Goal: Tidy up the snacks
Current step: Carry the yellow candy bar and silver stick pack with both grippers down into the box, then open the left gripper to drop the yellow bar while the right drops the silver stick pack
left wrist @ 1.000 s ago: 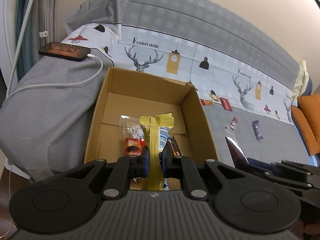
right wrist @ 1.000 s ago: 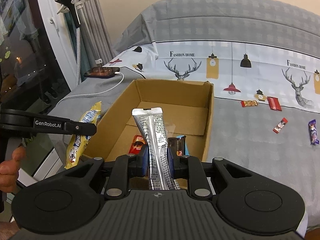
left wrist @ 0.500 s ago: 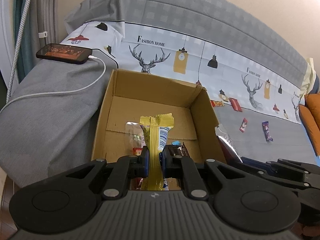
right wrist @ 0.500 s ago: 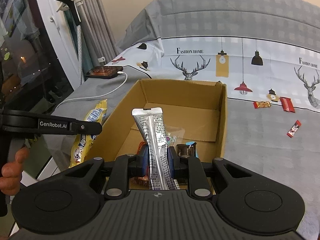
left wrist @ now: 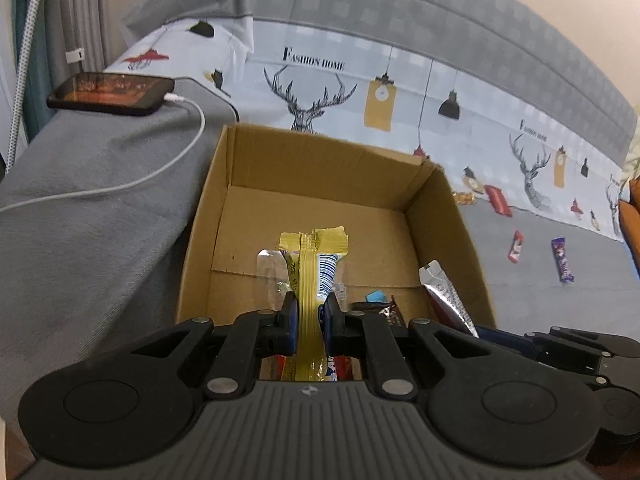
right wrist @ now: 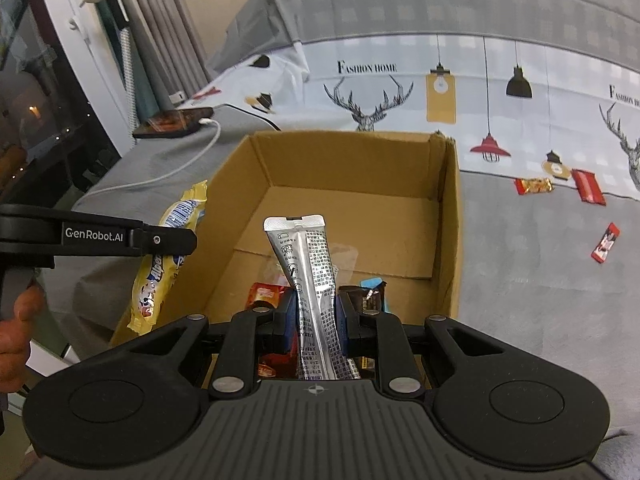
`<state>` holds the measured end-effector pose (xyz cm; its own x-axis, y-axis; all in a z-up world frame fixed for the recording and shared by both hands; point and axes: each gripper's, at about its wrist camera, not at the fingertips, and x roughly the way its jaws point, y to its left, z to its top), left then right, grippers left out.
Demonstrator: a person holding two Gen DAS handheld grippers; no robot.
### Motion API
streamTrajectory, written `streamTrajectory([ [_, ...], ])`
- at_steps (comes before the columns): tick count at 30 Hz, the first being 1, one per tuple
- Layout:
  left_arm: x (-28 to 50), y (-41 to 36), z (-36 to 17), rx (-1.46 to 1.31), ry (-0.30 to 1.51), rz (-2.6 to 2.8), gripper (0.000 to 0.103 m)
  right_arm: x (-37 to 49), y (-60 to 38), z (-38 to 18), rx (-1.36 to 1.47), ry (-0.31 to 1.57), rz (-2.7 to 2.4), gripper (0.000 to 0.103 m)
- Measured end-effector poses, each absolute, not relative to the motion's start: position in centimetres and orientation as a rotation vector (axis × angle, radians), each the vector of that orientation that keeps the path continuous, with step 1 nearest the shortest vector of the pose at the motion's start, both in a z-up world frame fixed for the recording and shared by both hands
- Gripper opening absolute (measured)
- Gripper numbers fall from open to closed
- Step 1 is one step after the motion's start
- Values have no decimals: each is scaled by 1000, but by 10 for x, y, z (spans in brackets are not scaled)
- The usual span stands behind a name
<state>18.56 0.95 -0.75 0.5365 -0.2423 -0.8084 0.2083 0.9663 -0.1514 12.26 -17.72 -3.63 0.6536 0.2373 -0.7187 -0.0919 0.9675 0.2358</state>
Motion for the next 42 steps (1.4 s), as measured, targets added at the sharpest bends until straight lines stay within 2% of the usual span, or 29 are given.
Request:
streamTrajectory([
  [23,243,-15,-65,75,1048,-221,14,181,-183,-87,214,922,145,23],
  [24,244,-15,-65,77,1055,-202,23,183,-184,-88,218,922,143,23],
  [25,245,-15,-63,70,1058,-186,56,184,-184,-88,228,919,141,27],
  [26,245,-13,-61,58,1056,-170,79,185,-185,-88,238,916,137,29],
  [27,245,-12,-58,42,1043,-143,101,186,-186,-86,250,913,132,36],
  [28,241,-8,-53,20,1008,-123,103,186,-188,-84,265,913,128,55],
  [29,238,-7,-49,10,988,-111,103,184,-190,-82,278,906,121,67],
  [42,172,10,-19,19,1068,-84,103,114,-175,-44,217,883,178,91],
])
